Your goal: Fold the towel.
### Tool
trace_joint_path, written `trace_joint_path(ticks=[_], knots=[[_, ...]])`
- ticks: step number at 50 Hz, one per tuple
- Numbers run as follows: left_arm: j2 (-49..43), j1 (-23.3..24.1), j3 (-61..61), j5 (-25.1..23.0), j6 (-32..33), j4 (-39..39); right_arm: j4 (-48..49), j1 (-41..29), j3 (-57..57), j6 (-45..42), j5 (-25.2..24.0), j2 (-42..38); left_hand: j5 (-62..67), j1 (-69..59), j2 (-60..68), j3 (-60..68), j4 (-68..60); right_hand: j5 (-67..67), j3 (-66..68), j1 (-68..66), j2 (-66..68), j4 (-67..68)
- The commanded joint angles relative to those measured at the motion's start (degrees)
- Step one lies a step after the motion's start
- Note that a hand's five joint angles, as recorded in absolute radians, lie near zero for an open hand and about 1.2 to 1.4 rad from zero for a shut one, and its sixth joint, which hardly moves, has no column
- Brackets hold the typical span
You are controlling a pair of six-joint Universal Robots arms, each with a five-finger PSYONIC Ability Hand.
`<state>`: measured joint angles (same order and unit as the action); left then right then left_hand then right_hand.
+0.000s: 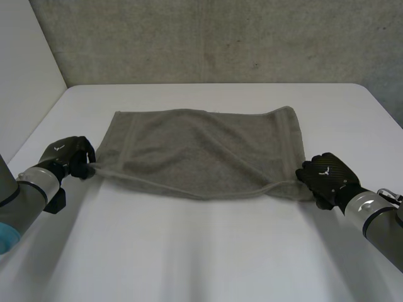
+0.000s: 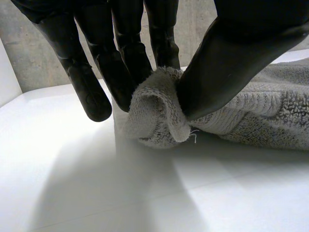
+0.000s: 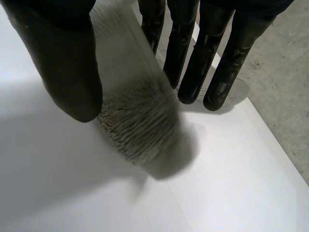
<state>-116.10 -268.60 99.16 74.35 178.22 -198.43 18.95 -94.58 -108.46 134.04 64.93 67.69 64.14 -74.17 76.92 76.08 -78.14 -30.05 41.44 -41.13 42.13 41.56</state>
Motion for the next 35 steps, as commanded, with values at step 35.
trace_joint_path(ticks=[35], knots=[[1.0, 0.2, 0.2, -1.7, 0.1, 1.3, -2.3, 3.8, 1.1, 2.3, -0.7, 0.4, 5.9, -5.8, 3.1, 3.9, -1.9, -39.9, 38.6, -38.9, 37.9, 38.4]])
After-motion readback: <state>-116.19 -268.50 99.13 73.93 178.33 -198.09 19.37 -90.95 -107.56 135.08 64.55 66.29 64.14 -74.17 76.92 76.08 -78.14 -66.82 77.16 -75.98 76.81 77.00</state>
